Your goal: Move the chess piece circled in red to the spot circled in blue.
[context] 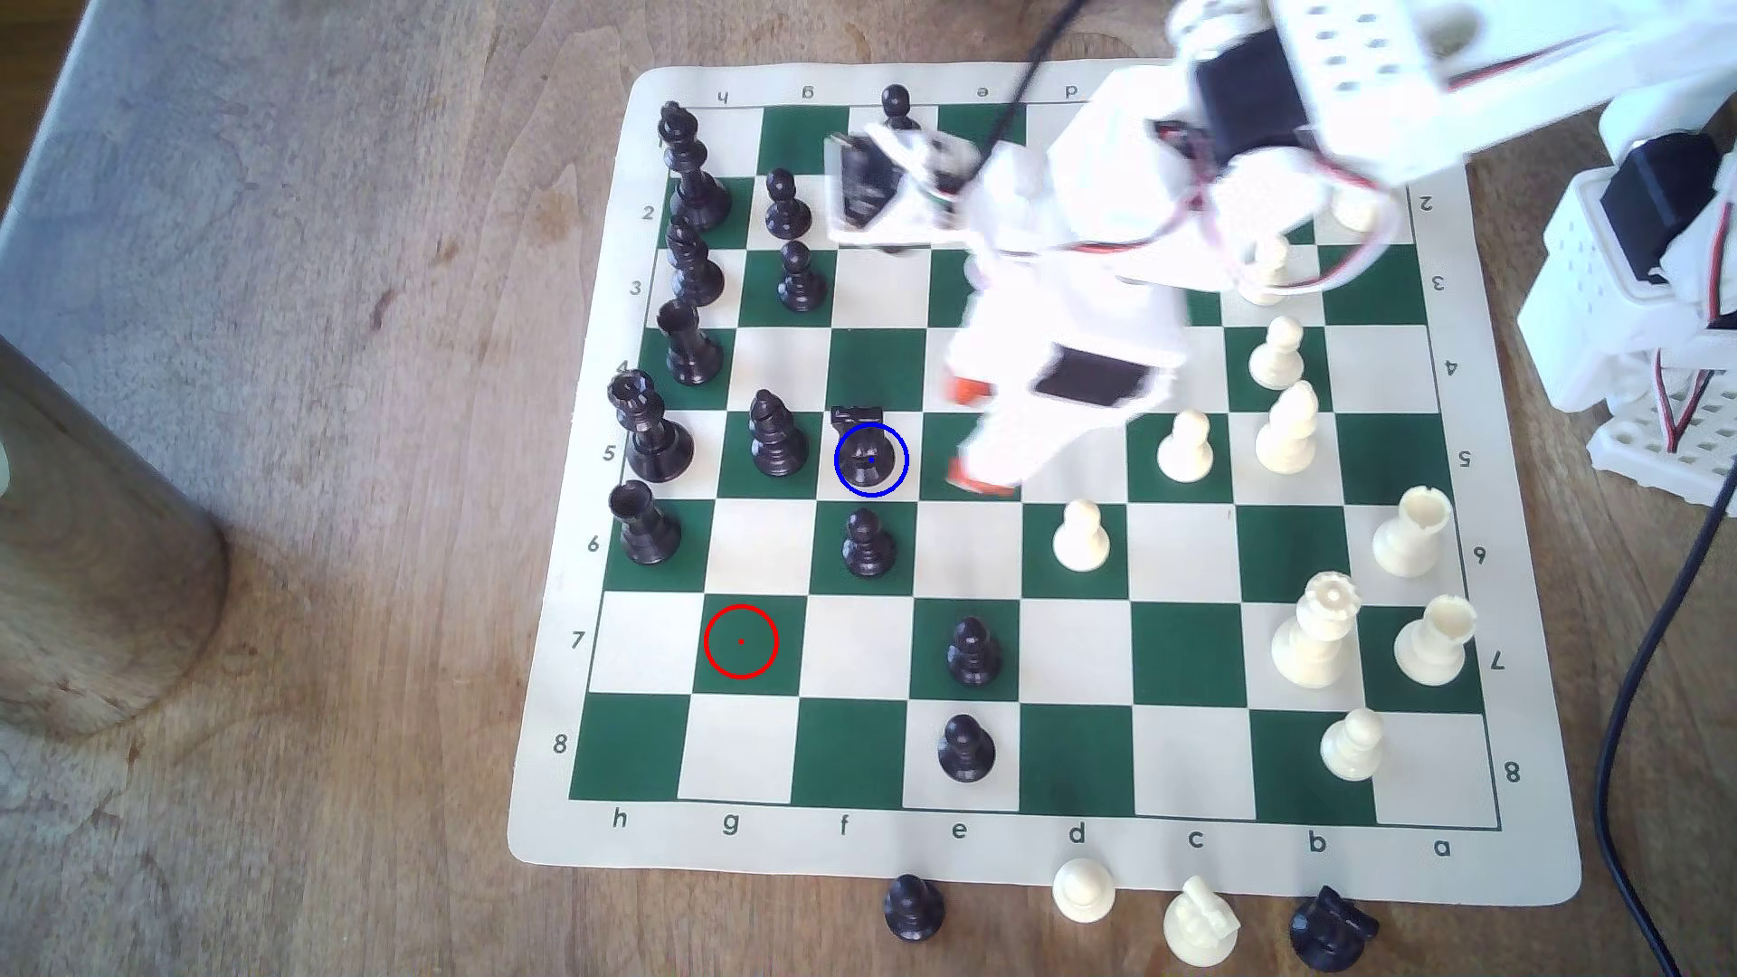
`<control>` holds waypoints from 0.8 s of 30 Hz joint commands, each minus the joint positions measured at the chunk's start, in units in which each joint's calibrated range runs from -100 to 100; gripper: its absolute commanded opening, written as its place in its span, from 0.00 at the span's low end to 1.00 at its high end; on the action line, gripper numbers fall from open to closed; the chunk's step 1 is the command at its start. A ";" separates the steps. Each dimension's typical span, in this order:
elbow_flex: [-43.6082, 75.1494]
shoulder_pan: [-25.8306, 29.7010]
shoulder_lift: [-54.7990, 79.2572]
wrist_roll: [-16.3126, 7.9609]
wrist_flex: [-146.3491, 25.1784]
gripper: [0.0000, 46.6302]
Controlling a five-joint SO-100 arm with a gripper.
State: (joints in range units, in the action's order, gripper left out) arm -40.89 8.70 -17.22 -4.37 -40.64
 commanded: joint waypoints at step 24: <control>-47.23 -4.52 -78.54 -2.54 -4.65 0.01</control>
State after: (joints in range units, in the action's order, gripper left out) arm -88.16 6.34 -94.47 -7.11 -56.02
